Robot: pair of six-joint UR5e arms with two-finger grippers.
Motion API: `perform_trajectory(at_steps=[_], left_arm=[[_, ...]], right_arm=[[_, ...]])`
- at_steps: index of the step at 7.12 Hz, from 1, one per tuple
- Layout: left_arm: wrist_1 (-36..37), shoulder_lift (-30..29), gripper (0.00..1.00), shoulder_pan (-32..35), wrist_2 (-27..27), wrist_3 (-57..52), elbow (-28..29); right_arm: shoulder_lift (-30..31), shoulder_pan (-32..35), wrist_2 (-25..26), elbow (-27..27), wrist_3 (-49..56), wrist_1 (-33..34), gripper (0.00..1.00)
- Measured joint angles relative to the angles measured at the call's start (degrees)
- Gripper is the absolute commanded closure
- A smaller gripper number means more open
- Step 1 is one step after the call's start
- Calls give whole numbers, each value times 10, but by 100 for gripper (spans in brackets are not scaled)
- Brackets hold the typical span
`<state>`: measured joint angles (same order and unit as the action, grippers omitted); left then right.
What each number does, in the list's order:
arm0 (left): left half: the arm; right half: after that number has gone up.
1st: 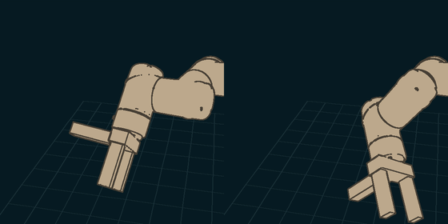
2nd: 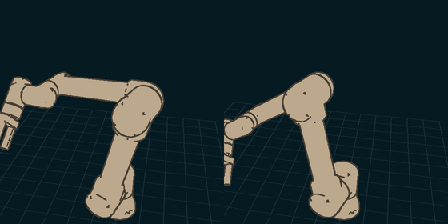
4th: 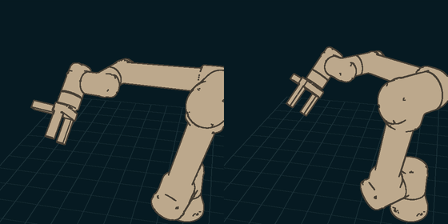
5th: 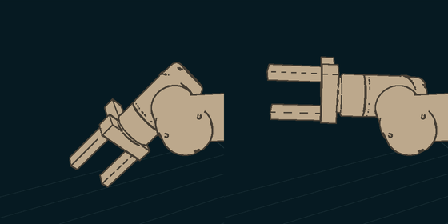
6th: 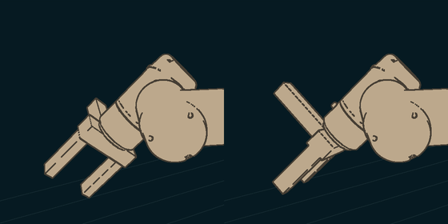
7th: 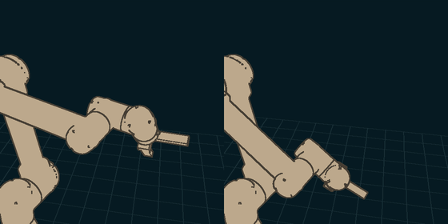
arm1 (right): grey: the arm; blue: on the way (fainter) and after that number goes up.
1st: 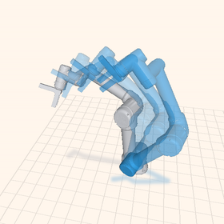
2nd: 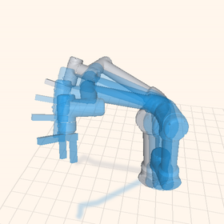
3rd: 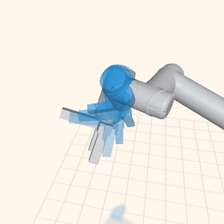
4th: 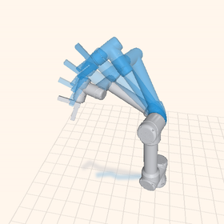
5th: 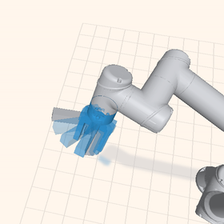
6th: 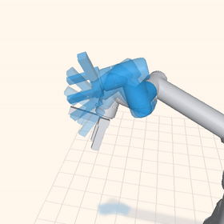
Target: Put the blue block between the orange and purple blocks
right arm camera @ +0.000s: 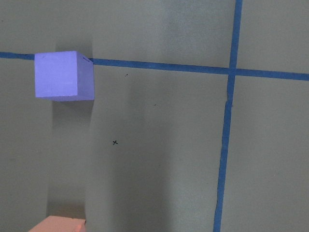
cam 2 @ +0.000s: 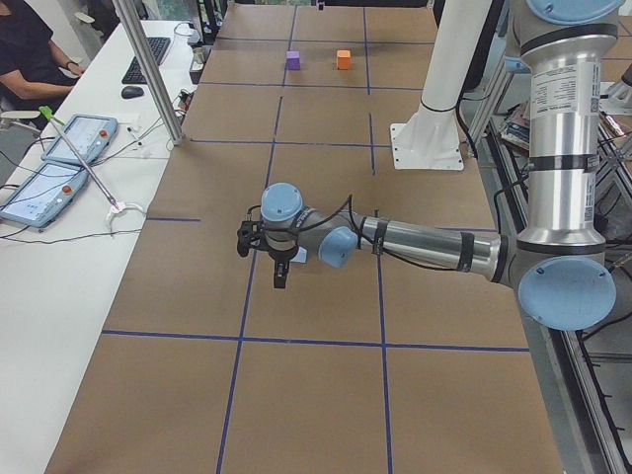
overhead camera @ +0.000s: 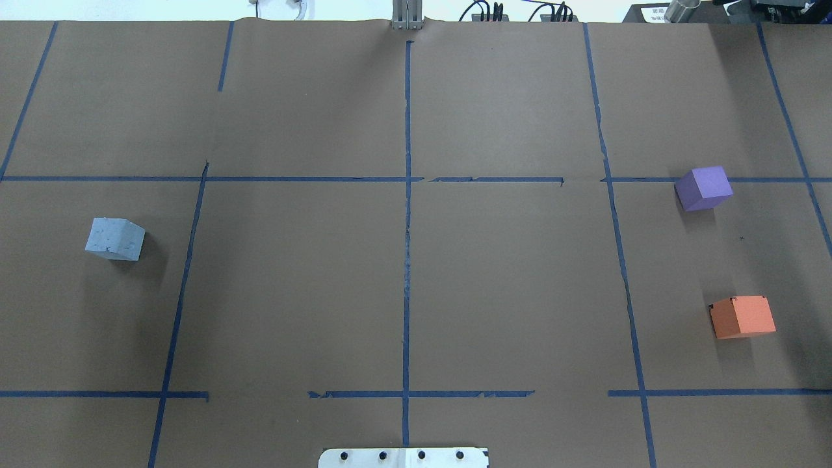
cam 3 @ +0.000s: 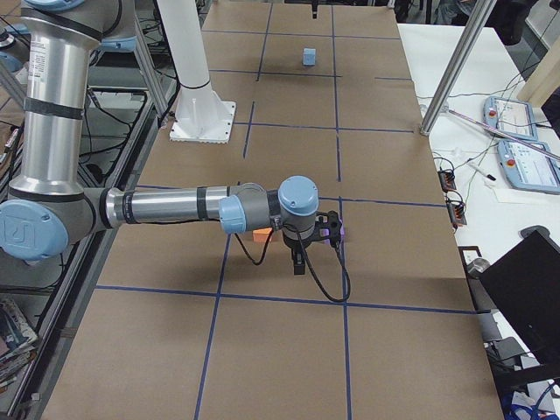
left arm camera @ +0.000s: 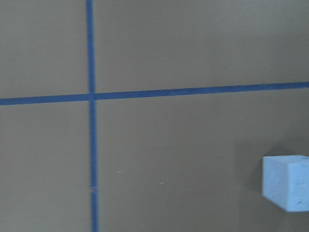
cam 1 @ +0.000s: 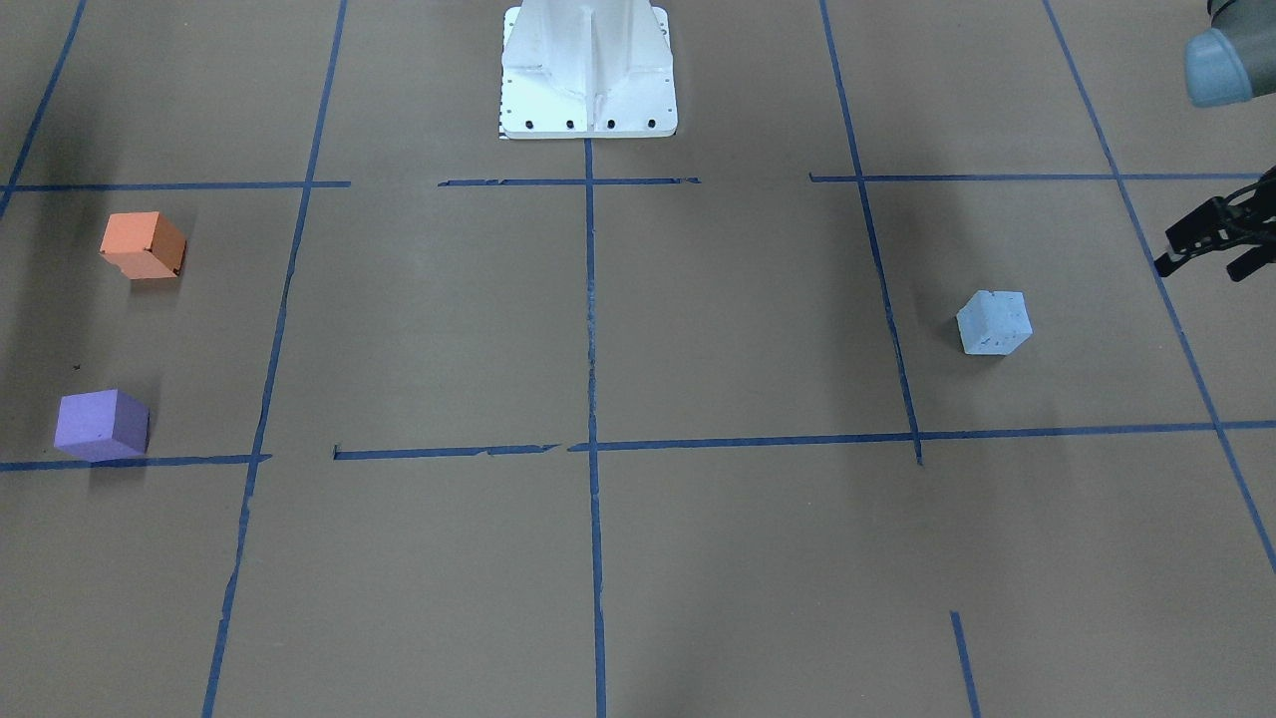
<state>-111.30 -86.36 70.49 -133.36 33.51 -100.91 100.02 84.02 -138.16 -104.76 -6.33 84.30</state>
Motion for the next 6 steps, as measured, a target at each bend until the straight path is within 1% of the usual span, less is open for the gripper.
perform_trajectory(at_steps=[2,3,4,5,6], left_arm=[[-29,-36,0,-97,61,129,1],[-34,-47,0,-145,104,166,1],[-36,-52,0,-181,143,181,2],[-37,-54,0,-202,166,186,3],[-38,-55,0,-218,175,187,7]], right_arm=[[-1,0,0,-1,0,0,0],[-1,0,0,-1,0,0,0],[-2,0,0,-1,0,0,0],[-2,0,0,-1,0,0,0],[-3,0,-1,-2,0,0,0]])
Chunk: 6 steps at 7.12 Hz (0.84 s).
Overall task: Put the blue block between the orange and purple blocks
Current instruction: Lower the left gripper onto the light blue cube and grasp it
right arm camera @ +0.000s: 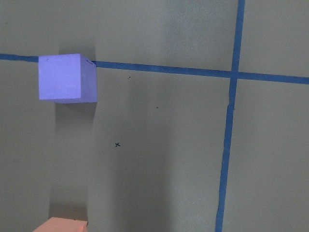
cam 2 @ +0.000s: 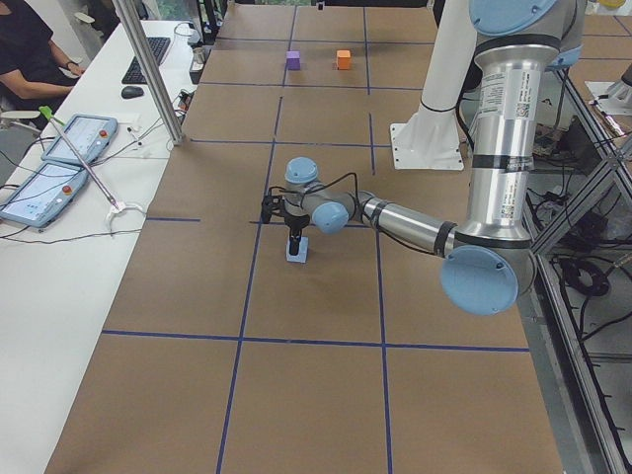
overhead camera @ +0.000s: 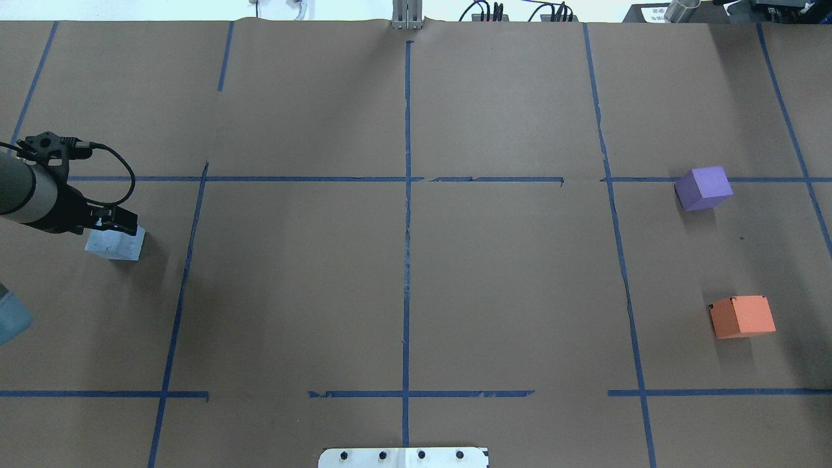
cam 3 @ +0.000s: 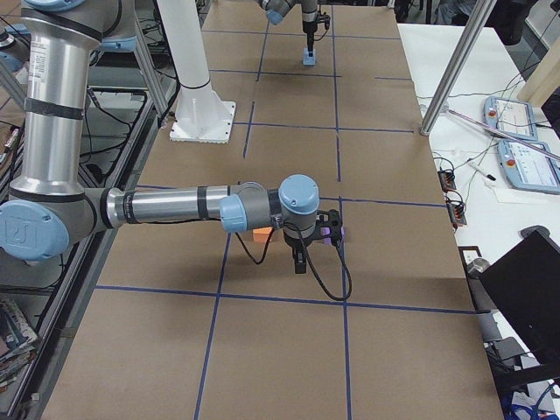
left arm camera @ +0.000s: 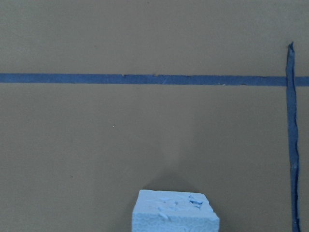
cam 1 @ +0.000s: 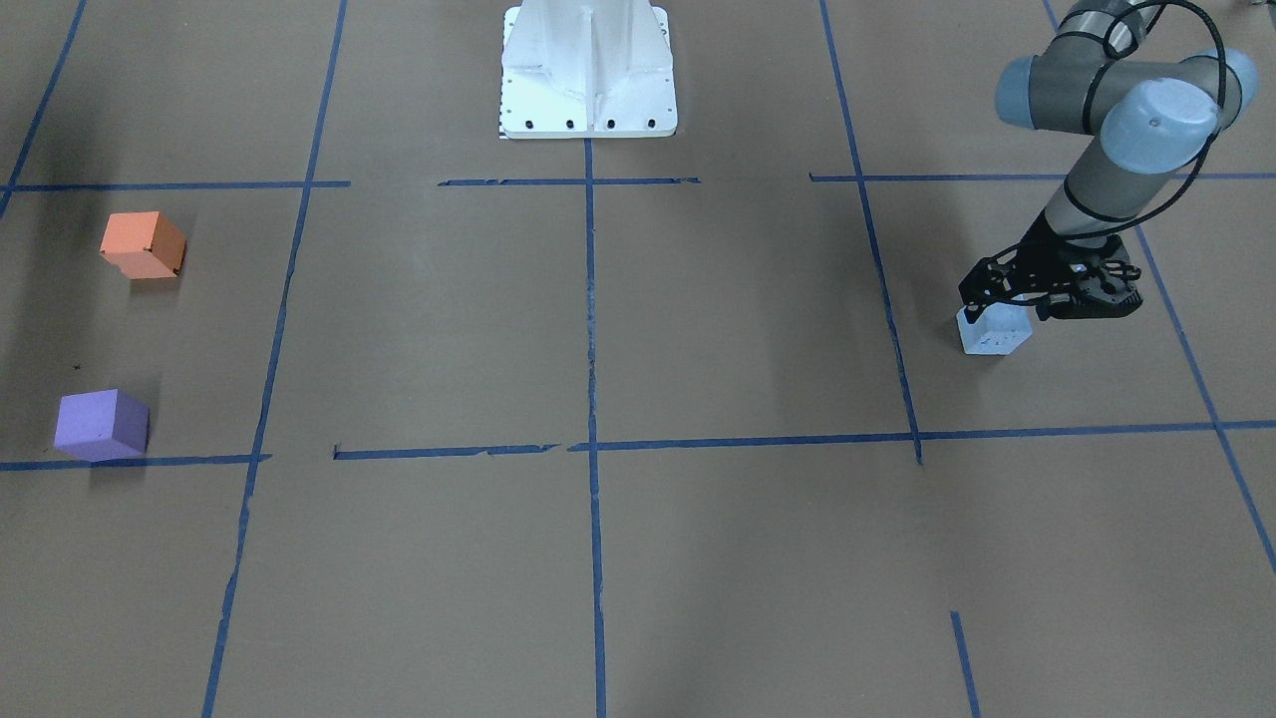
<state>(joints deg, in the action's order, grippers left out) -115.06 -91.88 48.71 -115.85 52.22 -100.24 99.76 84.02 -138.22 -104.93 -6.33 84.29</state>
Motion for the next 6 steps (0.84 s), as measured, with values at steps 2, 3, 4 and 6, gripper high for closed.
perform_trajectory(at_steps=[2,3,4,6], left_arm=[[0,-5,35,-18,5,-2,11],[0,-6,93,-22,5,-2,15],[0,-6,100,-23,5,-1,16],[17,-24,100,-24,0,3,-9]], right_arm=[[0,0,0,0,0,0,0],[0,0,-1,0,0,0,0],[0,0,-1,-1,0,0,0],[0,-5,-1,-23,-7,0,0]])
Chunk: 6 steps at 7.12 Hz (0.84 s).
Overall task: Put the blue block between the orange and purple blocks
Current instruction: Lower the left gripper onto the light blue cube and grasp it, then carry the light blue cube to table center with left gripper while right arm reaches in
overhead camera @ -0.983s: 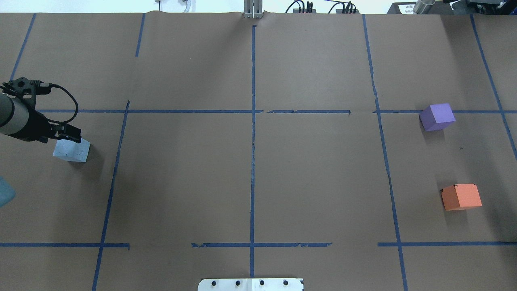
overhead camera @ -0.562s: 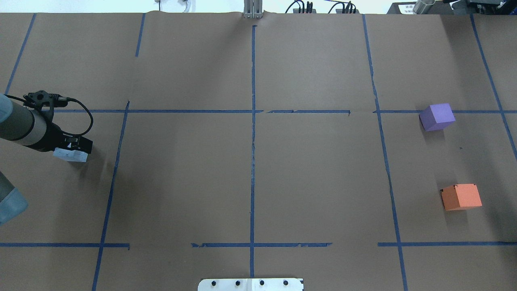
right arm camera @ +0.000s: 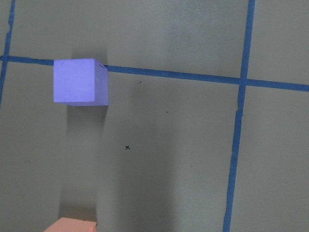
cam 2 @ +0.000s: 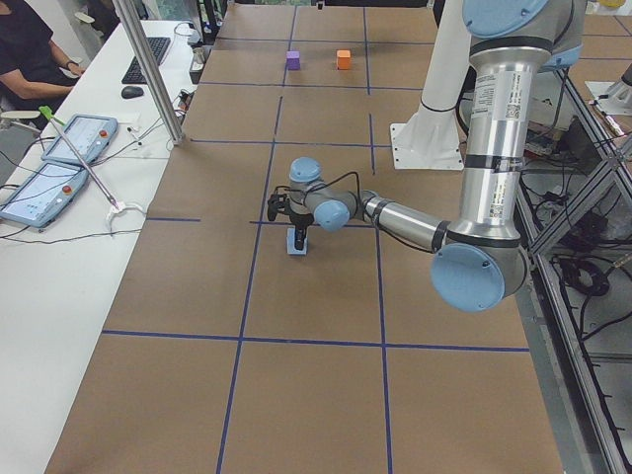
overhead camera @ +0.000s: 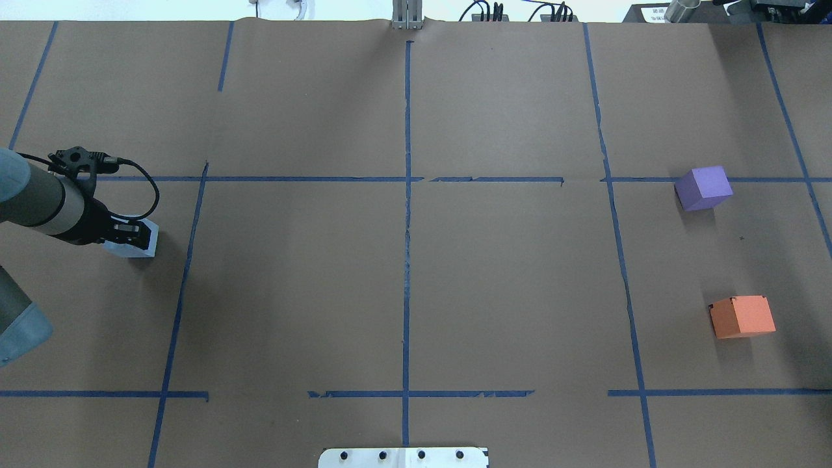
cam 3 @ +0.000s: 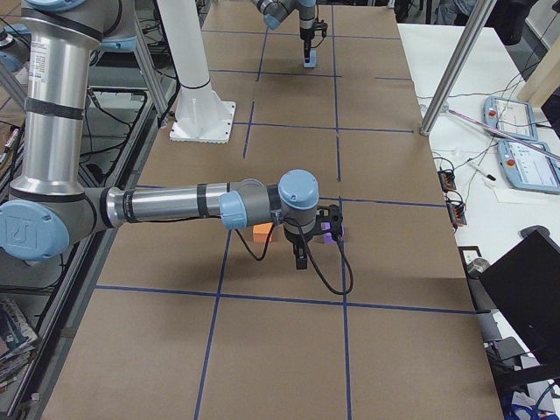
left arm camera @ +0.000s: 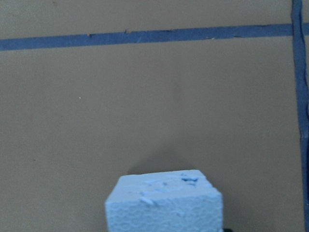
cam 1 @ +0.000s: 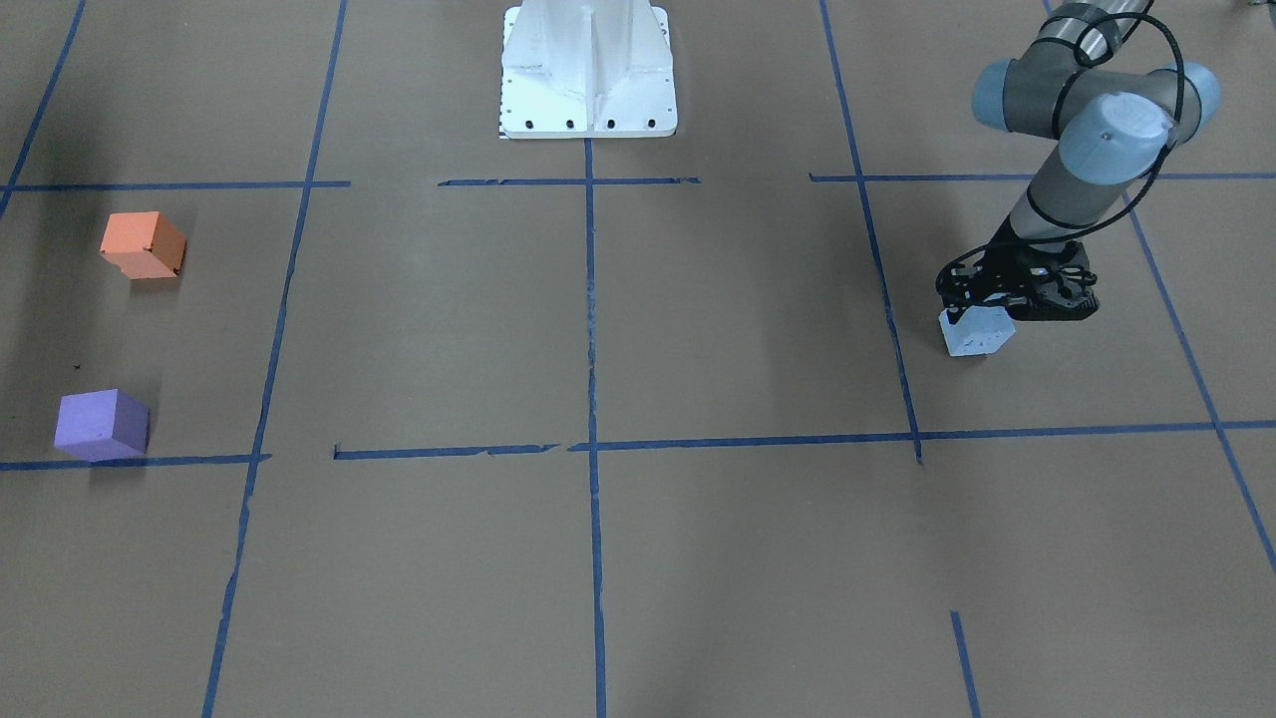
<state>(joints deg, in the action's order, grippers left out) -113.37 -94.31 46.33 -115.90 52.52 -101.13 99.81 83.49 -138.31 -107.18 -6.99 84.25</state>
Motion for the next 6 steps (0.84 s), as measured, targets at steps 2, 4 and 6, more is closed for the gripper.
perform_trajectory(at_steps=[2,4,6], left_arm=[[118,-117,100,-22,-2,43,-31],[250,-270,100,-110,33,93,-18],[268,-369,99,-159,69,134,60]], right_arm=[[0,-39,0,-37,-72,-11,0],[-5,-103,3,-54,-196,-74,0],[-13,-159,10,-56,-308,-132,0]])
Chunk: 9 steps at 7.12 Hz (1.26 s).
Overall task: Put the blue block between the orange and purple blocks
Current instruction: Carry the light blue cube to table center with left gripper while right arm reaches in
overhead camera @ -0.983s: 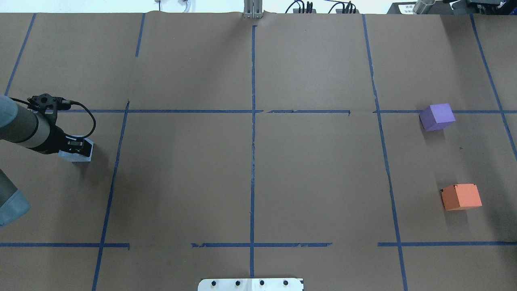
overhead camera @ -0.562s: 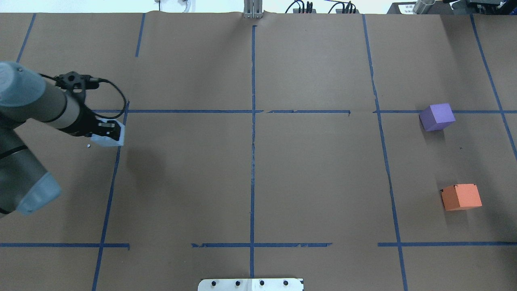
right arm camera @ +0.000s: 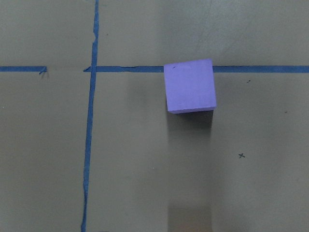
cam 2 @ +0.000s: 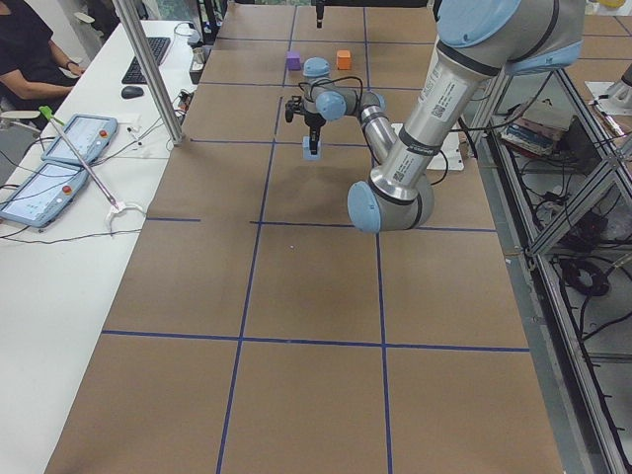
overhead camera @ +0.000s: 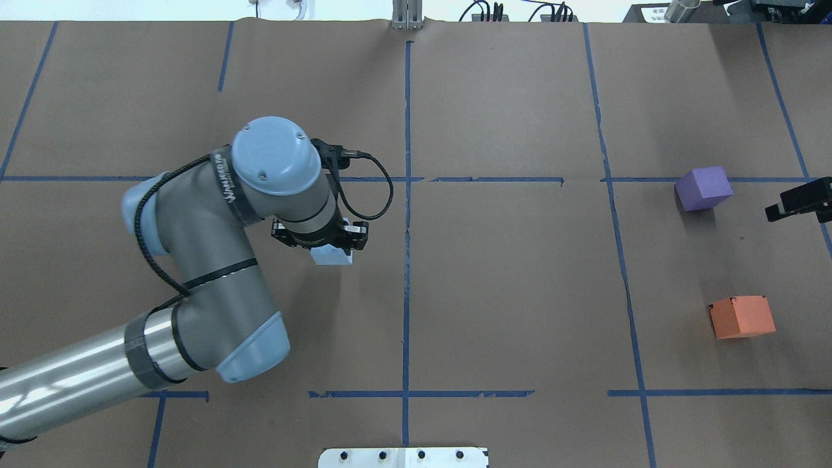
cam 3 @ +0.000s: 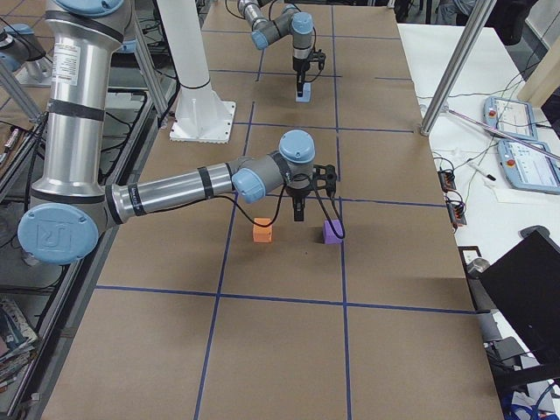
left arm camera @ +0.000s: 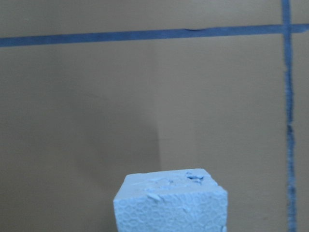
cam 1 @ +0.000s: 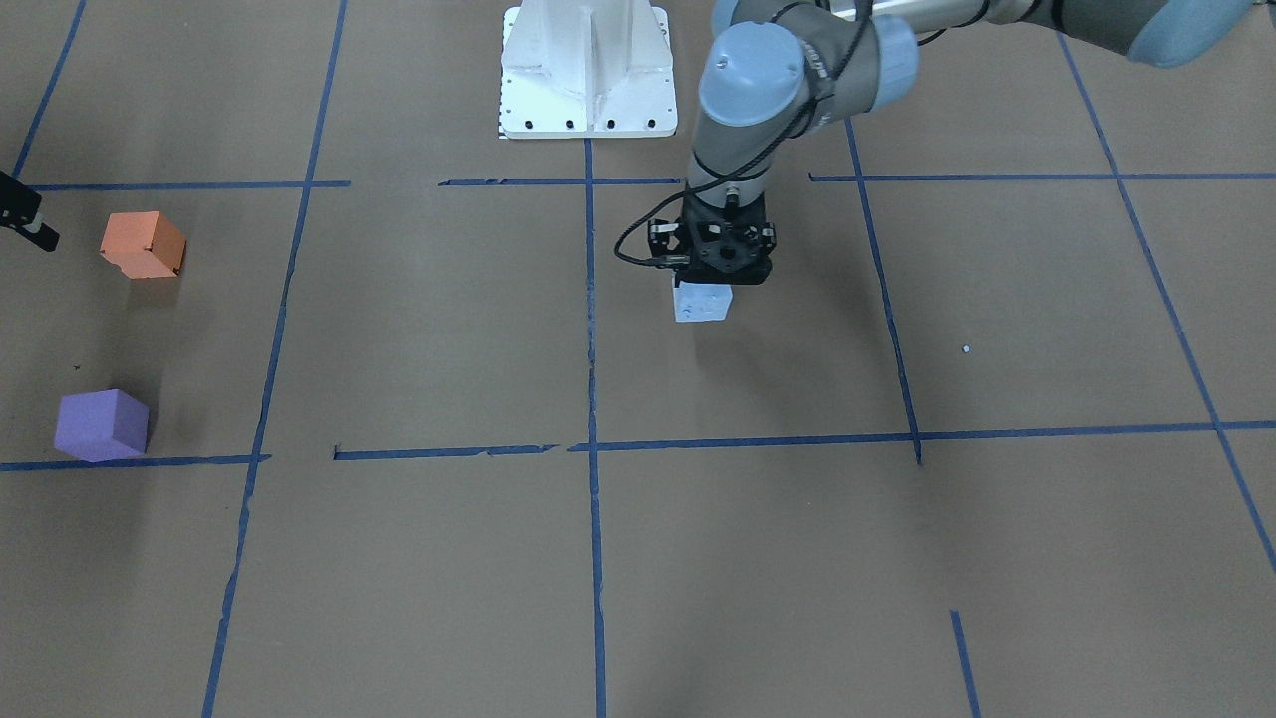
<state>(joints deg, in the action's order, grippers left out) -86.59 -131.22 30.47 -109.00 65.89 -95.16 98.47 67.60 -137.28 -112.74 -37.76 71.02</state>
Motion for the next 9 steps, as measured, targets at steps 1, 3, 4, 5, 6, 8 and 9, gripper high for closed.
perform_trajectory(at_steps=[1,3,4,5,6,8,9], left_arm=[[-18,-46,94,-14,10,16,63],[-53,-99,79,-27,16,25,146],[-75,-109,57,-29,16,25,168],[-86,-117,1,-29,16,25,179],[-90,-123,0,-30,24,25,185],[-96,-125,0,-29,46,24,176],[-99,-114,0,-24,50,24,149]], right_arm=[[-11,-22,2,0,-50,-21,0],[-50,-67,16,0,-139,-37,0],[-71,-94,33,1,-171,-38,0],[-89,-113,43,2,-191,-39,0],[-109,-131,49,3,-214,-39,0],[-183,-202,106,17,-303,-36,0],[-224,-246,154,30,-353,-34,0]])
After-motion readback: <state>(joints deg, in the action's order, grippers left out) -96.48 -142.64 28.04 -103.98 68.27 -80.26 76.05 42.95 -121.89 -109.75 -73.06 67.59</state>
